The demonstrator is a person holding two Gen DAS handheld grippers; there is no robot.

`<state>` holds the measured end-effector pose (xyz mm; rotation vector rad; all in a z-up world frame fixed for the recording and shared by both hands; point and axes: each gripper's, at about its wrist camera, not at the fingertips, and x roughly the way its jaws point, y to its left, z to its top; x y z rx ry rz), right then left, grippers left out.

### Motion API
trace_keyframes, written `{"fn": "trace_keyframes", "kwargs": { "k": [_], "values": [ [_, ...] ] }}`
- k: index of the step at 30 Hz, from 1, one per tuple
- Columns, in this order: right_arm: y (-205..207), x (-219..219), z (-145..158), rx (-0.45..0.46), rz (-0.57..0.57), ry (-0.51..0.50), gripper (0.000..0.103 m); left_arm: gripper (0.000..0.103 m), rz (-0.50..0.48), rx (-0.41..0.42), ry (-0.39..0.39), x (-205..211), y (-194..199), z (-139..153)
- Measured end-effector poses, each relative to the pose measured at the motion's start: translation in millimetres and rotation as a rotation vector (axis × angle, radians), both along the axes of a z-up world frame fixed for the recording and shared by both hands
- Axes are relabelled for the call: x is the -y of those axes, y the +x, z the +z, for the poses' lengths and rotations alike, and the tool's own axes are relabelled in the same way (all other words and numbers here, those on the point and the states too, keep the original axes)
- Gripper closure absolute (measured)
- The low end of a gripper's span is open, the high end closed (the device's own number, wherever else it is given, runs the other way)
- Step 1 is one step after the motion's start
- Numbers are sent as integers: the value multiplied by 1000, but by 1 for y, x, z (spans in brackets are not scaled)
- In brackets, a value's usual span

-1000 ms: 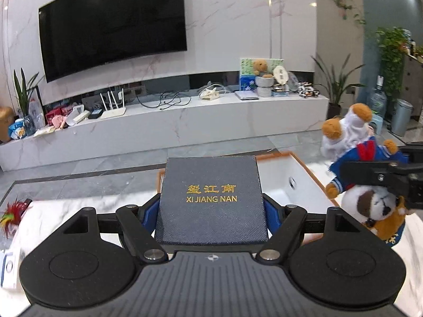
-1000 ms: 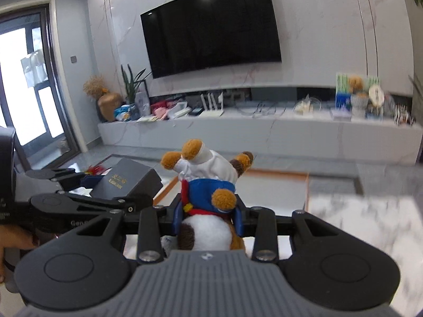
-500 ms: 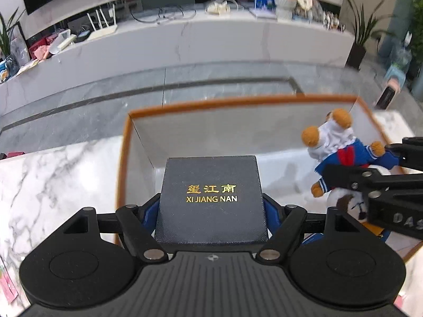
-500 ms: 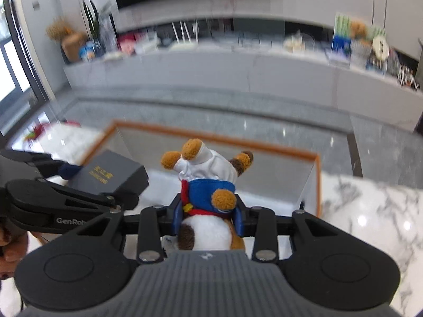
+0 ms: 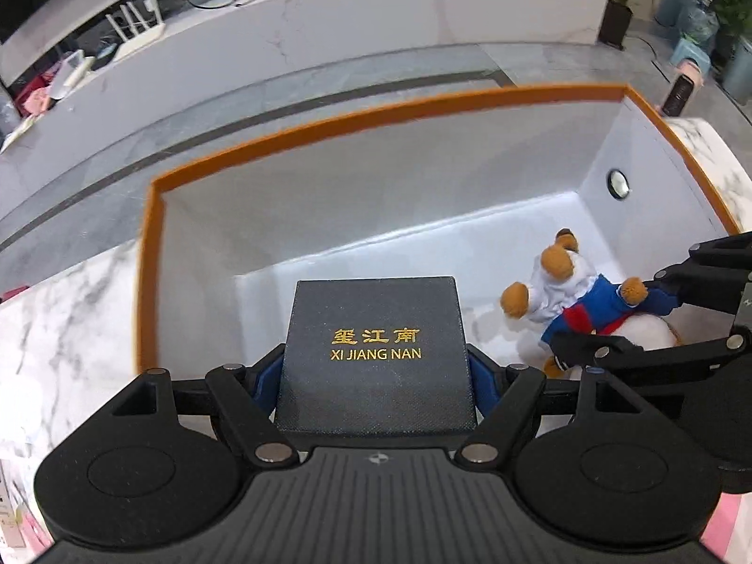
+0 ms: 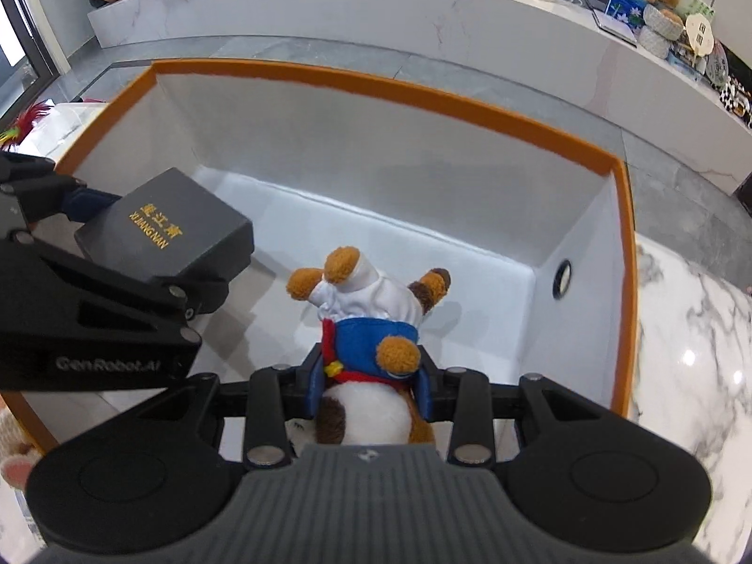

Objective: Organize objects
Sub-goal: 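Lift the black box with the left tool while the right tool carries the dog plush over the orange box, then lower the black box into the orange box with the left tool while the right tool releases the plush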

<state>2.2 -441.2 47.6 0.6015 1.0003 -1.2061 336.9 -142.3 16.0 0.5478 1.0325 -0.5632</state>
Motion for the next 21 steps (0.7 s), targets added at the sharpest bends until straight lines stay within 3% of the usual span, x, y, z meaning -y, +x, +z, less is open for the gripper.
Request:
{"fn": "trace_keyframes", "kwargs": {
  "k": [3, 5, 8, 16, 21],
  "values": [
    [-2, 0, -2, 20, -6, 26, 64, 15, 17, -46, 52, -1, 10, -14],
    [-1, 2, -4, 5, 0, 61, 64, 15, 38, -113, 38, -4, 14, -15],
    [6, 3, -11, -34, 20, 126, 64, 15, 46, -208, 96, -9, 19, -24],
    [11, 2, -9, -56, -4, 151, 64, 15, 50, -225, 132, -10, 16, -21],
    [6, 10, -16, -63, -18, 190, 63, 15, 61, -311, 205, -5, 16, -29]
  ]
}}
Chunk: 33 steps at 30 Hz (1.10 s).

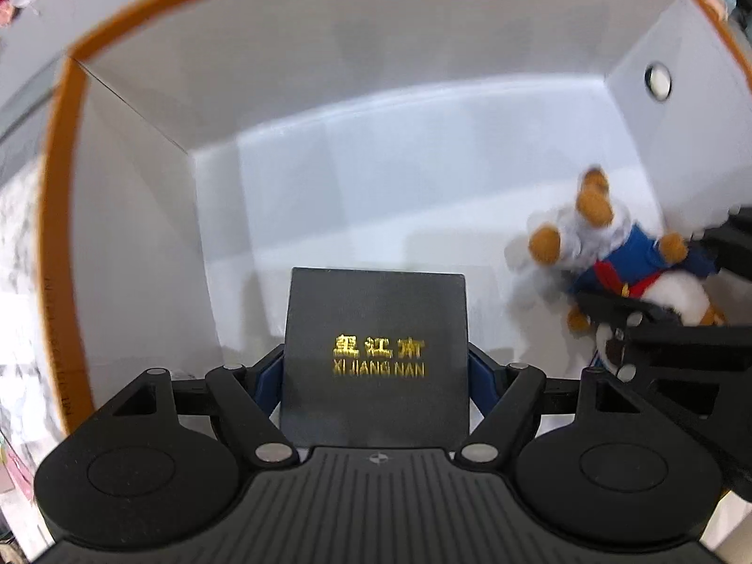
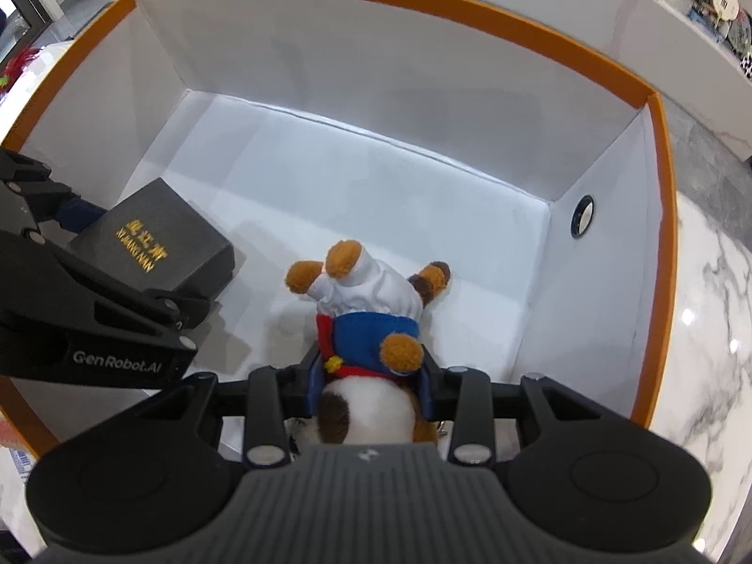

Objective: Organize objects
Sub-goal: 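Lower the black box into the orange box with the left tool while the right tool releases the plush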

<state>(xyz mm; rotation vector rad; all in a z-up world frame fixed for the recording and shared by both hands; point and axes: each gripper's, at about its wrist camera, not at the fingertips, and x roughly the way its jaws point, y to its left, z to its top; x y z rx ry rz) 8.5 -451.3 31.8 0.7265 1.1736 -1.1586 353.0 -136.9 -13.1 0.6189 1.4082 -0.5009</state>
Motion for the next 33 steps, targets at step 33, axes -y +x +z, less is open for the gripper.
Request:
{"fn": "trace_keyframes", "kwargs": {
  "k": [33],
  "values": [
    [-8, -25, 5, -28, 10, 8, 42, 10, -37, -126, 84, -57, -35, 14]
  ]
}}
